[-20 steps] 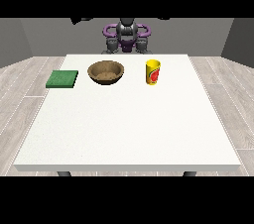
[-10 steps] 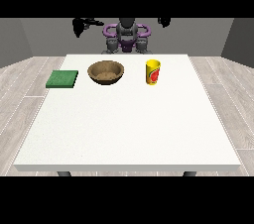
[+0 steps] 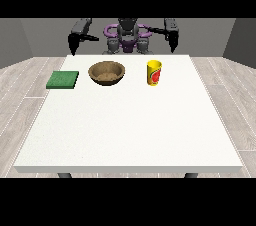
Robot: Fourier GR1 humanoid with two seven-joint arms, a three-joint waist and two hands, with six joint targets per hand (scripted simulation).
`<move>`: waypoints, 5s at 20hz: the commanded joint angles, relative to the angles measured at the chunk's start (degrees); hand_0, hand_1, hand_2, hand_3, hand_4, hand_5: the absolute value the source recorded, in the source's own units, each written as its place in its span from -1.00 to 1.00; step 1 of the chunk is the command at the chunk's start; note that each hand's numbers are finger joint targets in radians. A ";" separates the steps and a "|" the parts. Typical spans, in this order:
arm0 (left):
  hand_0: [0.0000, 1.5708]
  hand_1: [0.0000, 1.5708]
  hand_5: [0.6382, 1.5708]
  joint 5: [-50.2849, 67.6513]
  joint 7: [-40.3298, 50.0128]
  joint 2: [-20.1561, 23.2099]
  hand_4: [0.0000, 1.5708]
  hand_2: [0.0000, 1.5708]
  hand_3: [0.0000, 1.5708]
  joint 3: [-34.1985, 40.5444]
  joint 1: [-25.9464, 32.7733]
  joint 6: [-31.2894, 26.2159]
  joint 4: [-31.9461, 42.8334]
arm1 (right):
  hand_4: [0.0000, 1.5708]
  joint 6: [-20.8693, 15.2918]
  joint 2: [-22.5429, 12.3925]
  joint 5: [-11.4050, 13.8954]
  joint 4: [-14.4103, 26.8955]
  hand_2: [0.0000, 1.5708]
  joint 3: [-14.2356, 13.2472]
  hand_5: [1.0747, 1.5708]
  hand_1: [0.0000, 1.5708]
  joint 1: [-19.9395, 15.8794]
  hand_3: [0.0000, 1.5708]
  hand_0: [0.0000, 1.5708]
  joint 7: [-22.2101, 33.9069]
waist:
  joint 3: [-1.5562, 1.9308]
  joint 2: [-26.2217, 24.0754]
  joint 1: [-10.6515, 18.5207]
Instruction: Pick the cup and pour the ball into the bowl, then pick the bowl and place it on the pad
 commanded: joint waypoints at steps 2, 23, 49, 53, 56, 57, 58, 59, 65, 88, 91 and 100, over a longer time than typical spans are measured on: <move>-1.00 -1.00 0.33 -0.90 -4.04 1.41 -1.00 -1.00 -1.00 2.95 -6.39 -0.36 10.71 | -1.00 0.61 -1.90 -0.48 5.11 -1.00 -2.07 0.96 -1.00 -4.99 -1.00 -1.00 -1.92 | 0.00 1.96 -1.07; -1.00 -1.00 0.27 -2.47 -31.28 -1.97 -1.00 -1.00 -1.00 8.95 -15.86 5.04 44.72 | -1.00 9.93 -8.46 -4.38 15.72 -1.00 -6.35 0.95 -1.00 -6.59 -1.00 -1.00 -8.92 | -0.02 4.57 -4.77; 0.78 0.78 0.99 -38.17 -0.80 -2.71 0.42 1.00 1.00 -12.40 -23.76 32.24 45.88 | -1.00 14.38 -18.07 -5.67 38.06 -0.83 -13.94 0.96 -1.00 -6.35 -1.00 -1.00 -10.25 | 0.17 -13.29 1.99; 0.74 0.74 0.99 -46.41 7.33 -4.00 0.42 1.00 1.00 -16.03 -26.90 34.67 46.58 | -1.00 15.87 -20.40 -6.47 41.05 -1.00 -15.34 0.94 -1.00 -7.07 -1.00 -1.00 -10.52 | 0.10 -12.24 3.05; 0.74 0.74 0.99 -46.87 8.20 -3.87 0.42 1.00 1.00 -16.48 -23.58 29.80 42.05 | -1.00 15.08 -18.07 -4.61 41.53 -0.95 -13.52 0.95 -1.00 -4.48 -1.00 -1.00 -13.61 | 0.04 -14.12 4.40; 0.74 0.74 0.99 -49.05 10.08 -5.64 0.42 1.00 1.00 -17.14 -23.74 32.84 41.97 | -1.00 17.80 -20.60 -5.28 43.71 -0.76 -15.17 0.94 -1.00 -3.48 -1.00 -1.00 -16.65 | 0.06 -12.07 4.00; 0.74 0.74 0.99 -50.36 11.70 -4.75 0.42 1.00 1.00 -18.43 -25.59 28.78 40.49 | -1.00 15.90 -20.16 -5.42 45.57 -0.89 -15.78 0.93 -1.00 -4.85 -1.00 -1.00 -16.22 | 0.07 -12.68 6.14; 0.74 0.74 0.99 -51.87 12.77 -5.06 0.36 1.00 1.00 -19.36 -24.59 29.05 40.73 | -1.00 17.92 -19.57 -5.17 45.32 -1.00 -15.06 0.93 -1.00 -2.31 -1.00 -1.00 -17.71 | 0.07 -14.21 5.07; 0.29 0.29 1.00 -62.10 23.31 -7.34 0.21 1.00 1.00 -26.29 -28.50 26.57 39.81 | -1.00 16.49 -21.57 -4.68 48.61 -0.94 -15.80 0.91 -1.00 -4.79 -1.00 -1.00 -17.74 | 0.10 -14.31 5.16; -1.00 -1.00 0.71 -84.50 37.33 -7.41 0.52 1.00 1.00 -48.29 -31.56 13.14 37.79 | -1.00 13.39 -18.35 -3.00 48.64 -1.00 -11.29 0.80 -1.00 -18.14 -0.76 -1.00 -13.37 | 0.04 -8.30 0.28; -1.00 -1.00 0.60 -86.61 34.77 -6.68 0.59 1.00 1.00 -48.97 -36.14 7.17 37.40 | -1.00 13.56 -18.79 -3.26 50.07 -1.00 -11.82 0.80 -1.00 -18.01 -0.81 -1.00 -13.65 | 0.06 -8.54 1.24; 0.98 0.98 0.78 -93.47 32.67 -7.38 0.52 1.00 1.00 -48.15 -43.11 -3.47 35.48 | -1.00 12.17 -19.29 -3.71 51.80 -1.00 -12.43 0.78 -1.00 -18.61 -0.78 -1.00 -12.64 | 0.04 -10.11 2.22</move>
